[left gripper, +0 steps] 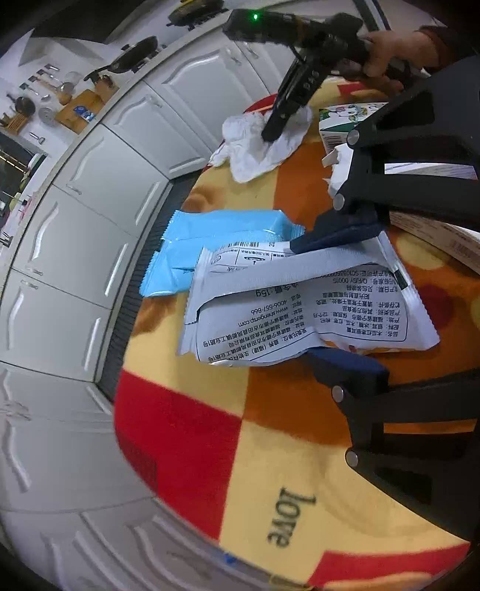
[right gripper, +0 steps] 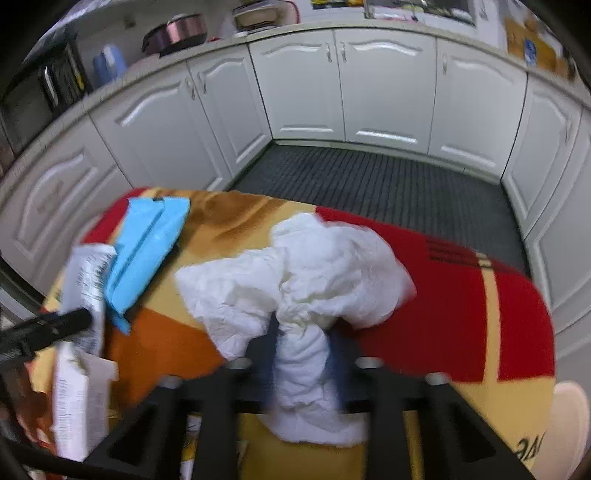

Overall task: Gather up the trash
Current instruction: 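Grasp the printed white packet with the left gripper while the right grasps the white tissue, then carry the white tissue and printed packet over the beige bucket with both grippers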

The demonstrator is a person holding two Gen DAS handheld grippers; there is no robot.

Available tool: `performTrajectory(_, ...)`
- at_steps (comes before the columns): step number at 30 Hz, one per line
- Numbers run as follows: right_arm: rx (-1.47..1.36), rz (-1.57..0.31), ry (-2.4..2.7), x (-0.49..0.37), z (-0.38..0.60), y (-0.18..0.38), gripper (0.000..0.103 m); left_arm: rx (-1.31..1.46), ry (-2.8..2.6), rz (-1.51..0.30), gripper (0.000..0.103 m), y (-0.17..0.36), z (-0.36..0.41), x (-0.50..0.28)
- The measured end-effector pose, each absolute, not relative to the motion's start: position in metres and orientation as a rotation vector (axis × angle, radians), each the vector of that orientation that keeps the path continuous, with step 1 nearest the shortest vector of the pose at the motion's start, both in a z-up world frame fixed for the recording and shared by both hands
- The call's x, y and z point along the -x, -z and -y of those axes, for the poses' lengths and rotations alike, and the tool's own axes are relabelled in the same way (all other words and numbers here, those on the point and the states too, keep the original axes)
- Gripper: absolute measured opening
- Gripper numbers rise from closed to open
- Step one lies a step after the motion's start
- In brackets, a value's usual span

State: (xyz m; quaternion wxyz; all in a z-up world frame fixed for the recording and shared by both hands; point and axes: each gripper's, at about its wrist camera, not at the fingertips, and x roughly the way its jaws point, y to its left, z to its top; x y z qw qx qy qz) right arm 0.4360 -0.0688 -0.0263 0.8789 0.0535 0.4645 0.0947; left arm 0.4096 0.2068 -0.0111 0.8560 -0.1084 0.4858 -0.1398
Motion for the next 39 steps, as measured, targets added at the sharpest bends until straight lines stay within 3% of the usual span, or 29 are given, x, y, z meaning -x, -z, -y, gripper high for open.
performTrajectory(17, -0.195, -0.787, -0.197, -0.314, 0.096, -0.049, 0.015, 0.178, 0.355, -0.863, 0.046, -0.066, -0.204, -0.341)
performTrajectory(39, -0.22, -0.712, -0.094, -0.234, 0.136, -0.074, 0.015, 0.008, 0.503, -0.824, 0.046, -0.08, -0.099, -0.285)
